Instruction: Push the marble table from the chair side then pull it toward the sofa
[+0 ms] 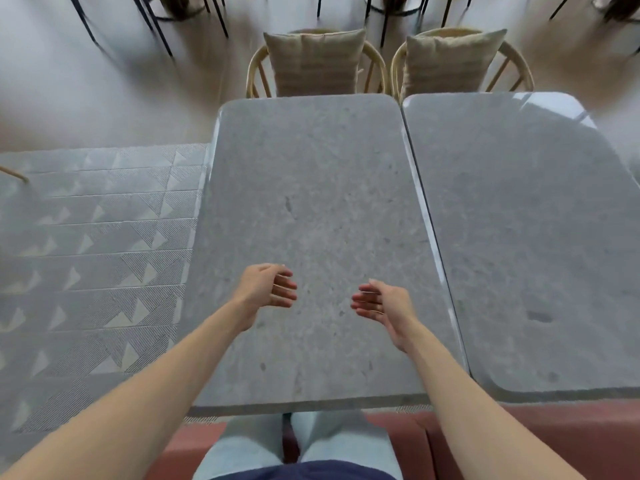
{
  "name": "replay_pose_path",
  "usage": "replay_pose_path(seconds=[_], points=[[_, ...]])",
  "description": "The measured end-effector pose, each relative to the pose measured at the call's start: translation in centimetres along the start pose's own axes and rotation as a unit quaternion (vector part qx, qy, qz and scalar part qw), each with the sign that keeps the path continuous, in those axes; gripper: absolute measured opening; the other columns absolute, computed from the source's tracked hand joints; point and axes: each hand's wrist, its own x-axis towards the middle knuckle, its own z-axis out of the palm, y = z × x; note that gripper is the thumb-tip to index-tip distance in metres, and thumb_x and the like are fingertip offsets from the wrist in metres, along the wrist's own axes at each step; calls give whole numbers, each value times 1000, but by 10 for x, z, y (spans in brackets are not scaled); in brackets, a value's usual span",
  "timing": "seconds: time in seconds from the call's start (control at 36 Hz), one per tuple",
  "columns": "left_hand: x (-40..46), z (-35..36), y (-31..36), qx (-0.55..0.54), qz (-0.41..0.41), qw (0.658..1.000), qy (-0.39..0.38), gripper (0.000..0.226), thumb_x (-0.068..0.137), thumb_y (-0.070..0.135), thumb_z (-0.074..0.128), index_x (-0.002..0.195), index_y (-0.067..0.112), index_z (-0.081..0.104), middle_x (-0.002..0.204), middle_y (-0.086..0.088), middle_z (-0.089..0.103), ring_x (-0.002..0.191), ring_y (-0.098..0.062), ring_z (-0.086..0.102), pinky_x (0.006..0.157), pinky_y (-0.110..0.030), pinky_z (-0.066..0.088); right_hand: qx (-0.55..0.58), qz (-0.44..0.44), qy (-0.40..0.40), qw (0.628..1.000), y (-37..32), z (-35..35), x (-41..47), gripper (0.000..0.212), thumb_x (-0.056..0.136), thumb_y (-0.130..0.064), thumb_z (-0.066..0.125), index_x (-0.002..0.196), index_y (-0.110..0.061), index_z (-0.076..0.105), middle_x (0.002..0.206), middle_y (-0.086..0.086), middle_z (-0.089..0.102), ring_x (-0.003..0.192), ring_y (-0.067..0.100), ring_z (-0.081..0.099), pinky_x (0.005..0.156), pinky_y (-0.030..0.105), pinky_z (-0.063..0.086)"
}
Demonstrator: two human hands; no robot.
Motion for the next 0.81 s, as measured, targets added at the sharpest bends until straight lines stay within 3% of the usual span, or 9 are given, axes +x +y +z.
replay_pose_path(seconds=[0.22, 0.53, 0.69, 0.81], points=[[-2, -8, 21, -33, 22, 999, -34, 21, 99, 14, 51, 89, 1, 65, 70, -13, 69, 55, -25, 67, 54, -31, 56, 58, -21, -14, 998, 0, 36, -1, 26, 101, -18, 50, 89, -4, 67, 79, 14, 72, 65, 22, 71, 62, 29, 56], [47, -54, 52, -45, 45, 997, -38, 22, 98, 15, 51, 89, 0, 65, 76, -17, 70, 59, -27, 68, 57, -33, 55, 87, -25, 74, 993, 3, 61, 6, 26, 101, -18, 50, 88, -3, 67, 78, 13, 72, 63, 22, 69, 59, 29, 53], [76, -97, 117, -83, 171, 979, -74, 27, 100, 19, 47, 94, 2, 67, 89, -19, 71, 75, -28, 70, 68, -38, 55, 94, -158, 127, 975, -57, 128, 5, 26, 102, -15, 47, 93, -1, 67, 85, 17, 70, 68, 25, 68, 61, 29, 53], [86, -146, 177, -119, 267, 949, -115, 31, 87, 30, 51, 92, 5, 69, 88, -16, 73, 80, -27, 70, 71, -38, 55, 78, -274, 123, 951, -114, 210, -3, 28, 102, -11, 44, 90, -5, 68, 87, 18, 70, 76, 29, 67, 67, 32, 54]])
